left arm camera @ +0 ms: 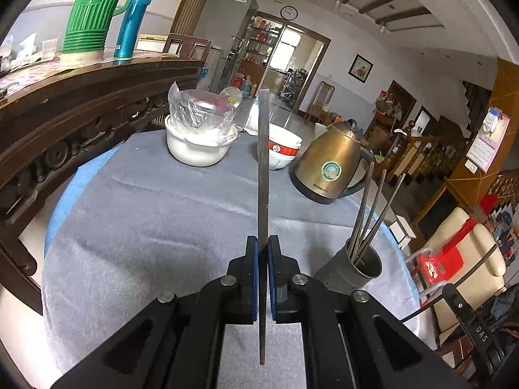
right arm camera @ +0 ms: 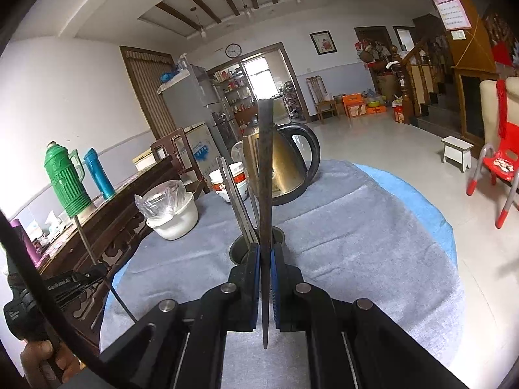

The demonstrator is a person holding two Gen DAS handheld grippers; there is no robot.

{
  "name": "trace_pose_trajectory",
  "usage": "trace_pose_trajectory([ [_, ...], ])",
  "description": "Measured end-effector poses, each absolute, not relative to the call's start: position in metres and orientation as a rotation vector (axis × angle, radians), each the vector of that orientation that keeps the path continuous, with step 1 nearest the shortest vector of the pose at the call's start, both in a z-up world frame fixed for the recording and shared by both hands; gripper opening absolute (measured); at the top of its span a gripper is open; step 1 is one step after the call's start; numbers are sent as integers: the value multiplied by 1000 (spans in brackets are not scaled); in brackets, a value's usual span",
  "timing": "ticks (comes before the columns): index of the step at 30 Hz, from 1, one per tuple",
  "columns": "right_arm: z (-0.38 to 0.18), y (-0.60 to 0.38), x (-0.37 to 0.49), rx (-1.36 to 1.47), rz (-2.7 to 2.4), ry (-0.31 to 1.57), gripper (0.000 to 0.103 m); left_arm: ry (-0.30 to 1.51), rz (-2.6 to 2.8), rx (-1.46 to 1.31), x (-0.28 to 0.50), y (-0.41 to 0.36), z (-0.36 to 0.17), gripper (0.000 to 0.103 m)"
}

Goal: Organize utensils
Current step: 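Lower both held chopsticks into the grey holder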

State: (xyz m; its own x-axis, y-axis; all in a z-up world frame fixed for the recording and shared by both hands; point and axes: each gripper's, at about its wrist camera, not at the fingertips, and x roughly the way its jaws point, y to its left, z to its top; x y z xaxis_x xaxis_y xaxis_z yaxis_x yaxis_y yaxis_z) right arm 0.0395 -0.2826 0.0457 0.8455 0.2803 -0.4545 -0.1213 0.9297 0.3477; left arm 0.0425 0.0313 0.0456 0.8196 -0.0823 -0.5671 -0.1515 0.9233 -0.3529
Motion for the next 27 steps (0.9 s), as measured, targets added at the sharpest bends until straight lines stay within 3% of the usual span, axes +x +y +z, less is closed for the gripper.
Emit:
trace_pose_trajectory([
  [15,50,-285,41,335,227,533,7,629,35,-374,55,22,52,6],
  [27,107,-307,67,365,219,384,7,460,-71,-448,89,-3,112,6],
])
